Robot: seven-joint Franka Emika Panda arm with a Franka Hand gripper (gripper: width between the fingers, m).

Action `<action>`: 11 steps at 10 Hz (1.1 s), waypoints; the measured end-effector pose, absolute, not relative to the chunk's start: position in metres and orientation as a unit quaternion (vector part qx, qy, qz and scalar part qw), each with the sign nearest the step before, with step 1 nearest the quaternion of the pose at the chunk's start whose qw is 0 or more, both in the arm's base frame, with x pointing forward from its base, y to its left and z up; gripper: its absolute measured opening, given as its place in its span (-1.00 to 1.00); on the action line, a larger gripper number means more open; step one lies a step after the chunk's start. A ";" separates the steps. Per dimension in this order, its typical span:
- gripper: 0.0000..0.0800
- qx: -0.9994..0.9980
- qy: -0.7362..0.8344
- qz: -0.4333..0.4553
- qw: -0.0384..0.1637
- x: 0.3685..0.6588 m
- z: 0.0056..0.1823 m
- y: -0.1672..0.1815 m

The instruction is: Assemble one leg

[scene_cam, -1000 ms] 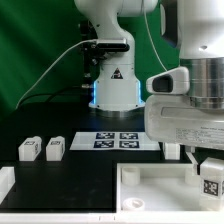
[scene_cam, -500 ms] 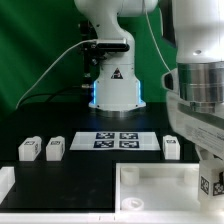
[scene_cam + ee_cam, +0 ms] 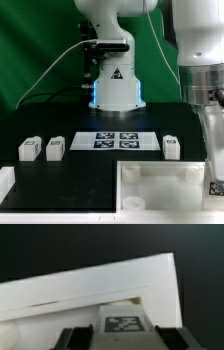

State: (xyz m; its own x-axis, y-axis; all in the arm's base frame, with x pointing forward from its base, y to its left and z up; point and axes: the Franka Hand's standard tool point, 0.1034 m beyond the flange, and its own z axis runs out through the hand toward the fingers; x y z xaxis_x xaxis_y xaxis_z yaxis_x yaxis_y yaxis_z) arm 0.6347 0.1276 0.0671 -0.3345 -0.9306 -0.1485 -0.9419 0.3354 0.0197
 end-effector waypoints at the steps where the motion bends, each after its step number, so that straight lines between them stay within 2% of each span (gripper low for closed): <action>1: -0.26 -0.560 0.825 0.046 0.056 0.636 0.068 0.127; 3: -0.26 -0.564 0.823 0.041 0.057 0.636 0.068 0.127; 4: 0.02 -0.568 0.820 0.041 0.057 0.636 0.068 0.128; 5: 0.02 -0.568 0.820 0.041 0.057 0.636 0.068 0.128; 6: 0.43 -0.568 0.820 0.041 0.057 0.636 0.068 0.128; 7: 0.43 -0.569 0.819 0.041 0.057 0.636 0.068 0.128; 8: 0.59 -0.569 0.819 0.041 0.057 0.636 0.068 0.128; 9: 0.61 -0.571 0.818 0.041 0.057 0.636 0.068 0.129; 11: 0.62 -0.575 0.814 0.042 0.067 0.628 0.084 0.136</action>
Offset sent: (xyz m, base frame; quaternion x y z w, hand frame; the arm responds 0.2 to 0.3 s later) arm 0.0000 0.0000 0.0000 0.0000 0.0000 0.0000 1.0000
